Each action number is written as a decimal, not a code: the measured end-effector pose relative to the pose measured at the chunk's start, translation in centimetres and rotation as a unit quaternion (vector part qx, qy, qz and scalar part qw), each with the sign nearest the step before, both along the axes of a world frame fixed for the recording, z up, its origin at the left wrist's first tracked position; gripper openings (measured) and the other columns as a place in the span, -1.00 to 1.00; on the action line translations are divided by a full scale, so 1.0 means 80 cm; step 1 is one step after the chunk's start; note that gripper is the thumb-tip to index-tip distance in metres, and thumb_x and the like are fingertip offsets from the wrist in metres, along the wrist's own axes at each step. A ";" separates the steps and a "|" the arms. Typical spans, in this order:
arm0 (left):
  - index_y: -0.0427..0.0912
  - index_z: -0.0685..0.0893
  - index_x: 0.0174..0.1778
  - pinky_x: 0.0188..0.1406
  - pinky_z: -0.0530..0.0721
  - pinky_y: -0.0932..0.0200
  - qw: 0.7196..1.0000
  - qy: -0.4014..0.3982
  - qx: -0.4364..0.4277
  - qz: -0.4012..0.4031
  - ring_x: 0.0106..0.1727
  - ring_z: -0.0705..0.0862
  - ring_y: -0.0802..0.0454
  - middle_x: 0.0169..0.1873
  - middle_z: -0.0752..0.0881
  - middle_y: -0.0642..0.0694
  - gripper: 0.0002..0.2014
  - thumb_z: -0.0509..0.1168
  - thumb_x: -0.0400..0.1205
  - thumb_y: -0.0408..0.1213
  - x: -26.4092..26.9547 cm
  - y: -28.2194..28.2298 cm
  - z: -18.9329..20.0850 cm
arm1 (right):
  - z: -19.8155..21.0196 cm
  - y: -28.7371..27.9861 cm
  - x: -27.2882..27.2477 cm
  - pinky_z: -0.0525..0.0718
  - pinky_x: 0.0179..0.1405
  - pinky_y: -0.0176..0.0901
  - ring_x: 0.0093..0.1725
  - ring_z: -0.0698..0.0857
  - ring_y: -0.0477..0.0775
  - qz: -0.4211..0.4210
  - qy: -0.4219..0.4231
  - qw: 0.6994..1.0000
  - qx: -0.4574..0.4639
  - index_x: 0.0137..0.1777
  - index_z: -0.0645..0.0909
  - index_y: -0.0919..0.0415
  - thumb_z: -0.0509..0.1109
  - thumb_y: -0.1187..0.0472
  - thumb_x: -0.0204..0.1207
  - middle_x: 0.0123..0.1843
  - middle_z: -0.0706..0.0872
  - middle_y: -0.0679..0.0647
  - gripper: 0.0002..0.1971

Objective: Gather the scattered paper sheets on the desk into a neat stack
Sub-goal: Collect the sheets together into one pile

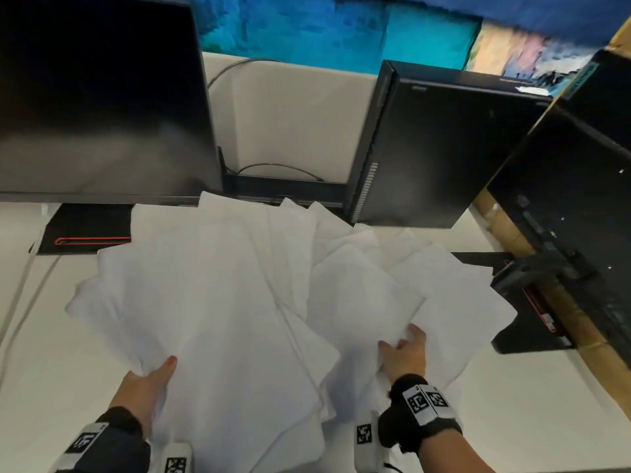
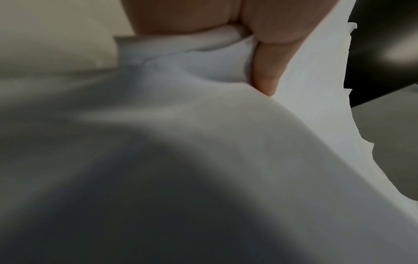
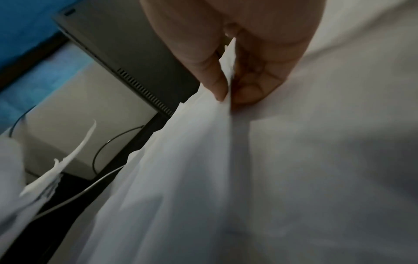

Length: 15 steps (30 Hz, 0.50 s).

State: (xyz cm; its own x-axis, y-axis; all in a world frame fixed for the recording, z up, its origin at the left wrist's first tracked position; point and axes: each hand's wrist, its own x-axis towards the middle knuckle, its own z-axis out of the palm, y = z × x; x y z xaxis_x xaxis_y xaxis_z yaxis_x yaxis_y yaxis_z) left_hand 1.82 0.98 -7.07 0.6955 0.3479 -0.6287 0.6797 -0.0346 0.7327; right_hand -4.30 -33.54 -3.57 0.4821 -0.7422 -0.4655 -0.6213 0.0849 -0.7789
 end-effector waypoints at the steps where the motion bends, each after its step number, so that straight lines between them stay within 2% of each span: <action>1: -0.54 0.41 0.36 0.36 0.41 -0.13 1.000 0.004 -0.007 0.006 0.31 0.54 -0.33 0.32 0.56 -0.38 -0.38 0.37 0.53 -0.16 0.001 0.000 0.001 | -0.005 0.002 0.009 0.60 0.14 -0.01 0.10 0.65 0.28 0.051 0.004 0.999 -0.001 0.47 0.25 0.17 0.32 0.42 0.47 0.20 0.63 0.24 -0.42; 3: -0.51 0.40 0.39 0.37 0.38 -0.16 1.000 0.009 -0.021 0.011 0.36 0.50 -0.39 0.37 0.53 -0.40 -0.37 0.37 0.53 -0.15 0.001 0.000 0.002 | -0.006 0.005 0.026 0.64 0.19 0.07 0.07 0.68 0.25 0.152 0.013 0.988 0.007 0.33 0.35 0.18 0.30 0.44 0.45 0.24 0.68 0.29 -0.55; 5: -0.52 0.40 0.39 0.34 0.40 -0.13 0.999 0.001 -0.030 0.018 0.34 0.51 -0.41 0.33 0.55 -0.40 -0.40 0.36 0.54 -0.18 -0.002 0.002 0.001 | -0.003 0.006 0.042 0.57 0.16 -0.12 0.16 0.66 0.24 0.197 0.026 0.980 -0.024 0.38 0.33 0.14 0.30 0.40 0.48 0.29 0.66 0.24 -0.52; 6: -0.53 0.43 0.36 0.29 0.43 -0.10 0.999 -0.004 -0.037 0.022 0.29 0.54 -0.40 0.27 0.59 -0.40 -0.41 0.36 0.54 -0.19 -0.003 0.002 0.001 | 0.000 0.006 0.051 0.50 0.17 -0.18 0.25 0.60 0.25 0.188 0.022 0.981 -0.046 0.45 0.29 0.14 0.32 0.34 0.49 0.34 0.60 0.23 -0.47; 8: -0.52 0.50 0.29 0.23 0.47 -0.07 0.998 -0.014 -0.058 0.027 0.14 0.62 -0.36 0.17 0.64 -0.38 -0.36 0.44 0.45 -0.11 -0.006 0.002 -0.001 | 0.004 0.006 0.068 0.40 0.33 -0.02 0.41 0.43 0.32 0.134 0.036 0.984 -0.114 0.54 0.19 0.15 0.38 0.16 0.48 0.46 0.43 0.28 -0.34; 10: -0.52 0.52 0.27 0.24 0.48 -0.09 0.997 -0.024 -0.061 0.041 0.05 0.62 -0.28 0.13 0.66 -0.39 -0.42 0.43 0.46 -0.17 -0.008 0.001 0.001 | 0.009 0.000 0.078 0.29 0.45 0.19 0.47 0.30 0.37 0.059 0.071 0.979 -0.184 0.56 0.16 0.14 0.42 0.01 0.43 0.53 0.29 0.31 -0.25; 12: -0.52 0.52 0.24 0.21 0.47 -0.07 0.996 -0.026 -0.067 0.043 0.03 0.60 -0.27 0.13 0.65 -0.41 -0.56 0.36 0.53 -0.31 -0.013 0.002 -0.002 | 0.009 -0.024 0.077 0.23 0.47 0.26 0.46 0.29 0.41 -0.039 0.082 0.971 -0.222 0.54 0.17 0.17 0.45 0.02 0.40 0.55 0.25 0.35 -0.23; 15: -0.54 0.55 0.20 0.27 0.49 -0.11 0.998 -0.013 -0.066 0.020 0.11 0.64 -0.33 0.14 0.67 -0.39 -0.57 0.38 0.52 -0.31 -0.023 -0.004 -0.008 | 0.006 -0.076 0.046 0.17 0.49 0.34 0.47 0.26 0.46 -0.162 0.131 0.950 -0.231 0.55 0.10 0.15 0.49 0.07 0.35 0.58 0.16 0.39 -0.16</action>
